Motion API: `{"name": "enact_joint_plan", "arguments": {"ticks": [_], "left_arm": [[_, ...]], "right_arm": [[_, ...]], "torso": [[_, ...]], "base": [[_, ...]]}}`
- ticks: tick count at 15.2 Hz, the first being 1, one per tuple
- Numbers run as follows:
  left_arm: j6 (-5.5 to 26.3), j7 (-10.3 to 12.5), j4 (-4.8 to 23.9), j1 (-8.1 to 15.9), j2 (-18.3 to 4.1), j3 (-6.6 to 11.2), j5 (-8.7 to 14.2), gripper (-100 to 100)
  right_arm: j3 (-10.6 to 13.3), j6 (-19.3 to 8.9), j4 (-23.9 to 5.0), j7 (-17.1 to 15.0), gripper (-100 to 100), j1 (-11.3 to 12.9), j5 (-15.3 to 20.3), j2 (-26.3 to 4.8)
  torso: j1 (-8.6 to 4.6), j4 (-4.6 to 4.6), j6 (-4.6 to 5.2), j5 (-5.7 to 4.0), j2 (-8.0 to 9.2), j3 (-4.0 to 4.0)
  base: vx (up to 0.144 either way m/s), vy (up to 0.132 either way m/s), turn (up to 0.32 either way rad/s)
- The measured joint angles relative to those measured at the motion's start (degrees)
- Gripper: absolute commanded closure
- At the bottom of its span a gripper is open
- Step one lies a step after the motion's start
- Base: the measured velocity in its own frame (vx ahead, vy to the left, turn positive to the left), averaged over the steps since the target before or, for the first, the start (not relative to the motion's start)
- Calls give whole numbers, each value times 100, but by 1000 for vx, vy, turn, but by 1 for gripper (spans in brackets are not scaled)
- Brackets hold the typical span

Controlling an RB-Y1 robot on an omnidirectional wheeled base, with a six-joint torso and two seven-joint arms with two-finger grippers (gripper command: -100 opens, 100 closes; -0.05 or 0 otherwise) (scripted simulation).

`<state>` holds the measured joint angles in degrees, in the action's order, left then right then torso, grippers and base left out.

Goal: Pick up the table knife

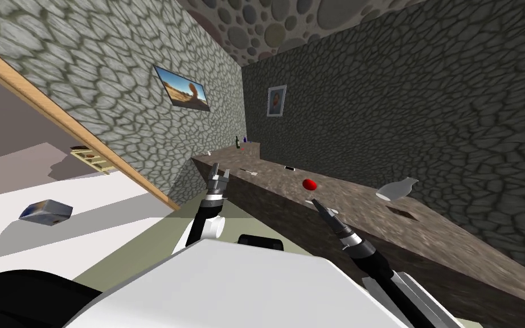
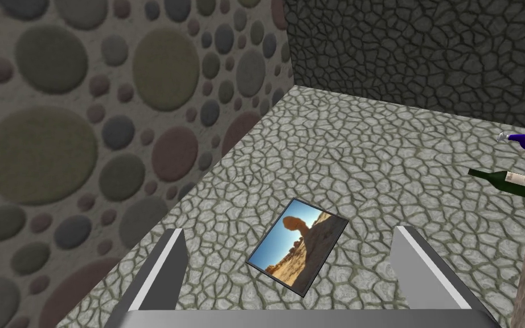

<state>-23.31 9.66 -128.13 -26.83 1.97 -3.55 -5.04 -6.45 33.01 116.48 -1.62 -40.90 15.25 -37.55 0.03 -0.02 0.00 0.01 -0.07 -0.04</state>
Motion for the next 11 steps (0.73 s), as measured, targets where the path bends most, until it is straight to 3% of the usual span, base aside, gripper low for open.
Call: {"name": "enact_joint_plan", "arguments": {"ticks": [11], "left_arm": [[0, 0, 0, 0, 0, 0, 0, 0]], "right_arm": [[-281, 99, -876, 47, -100, -652, 994, -1328]], "torso": [[0, -1, -3, 1, -5, -3]], "base": [[20, 10, 217]]}}
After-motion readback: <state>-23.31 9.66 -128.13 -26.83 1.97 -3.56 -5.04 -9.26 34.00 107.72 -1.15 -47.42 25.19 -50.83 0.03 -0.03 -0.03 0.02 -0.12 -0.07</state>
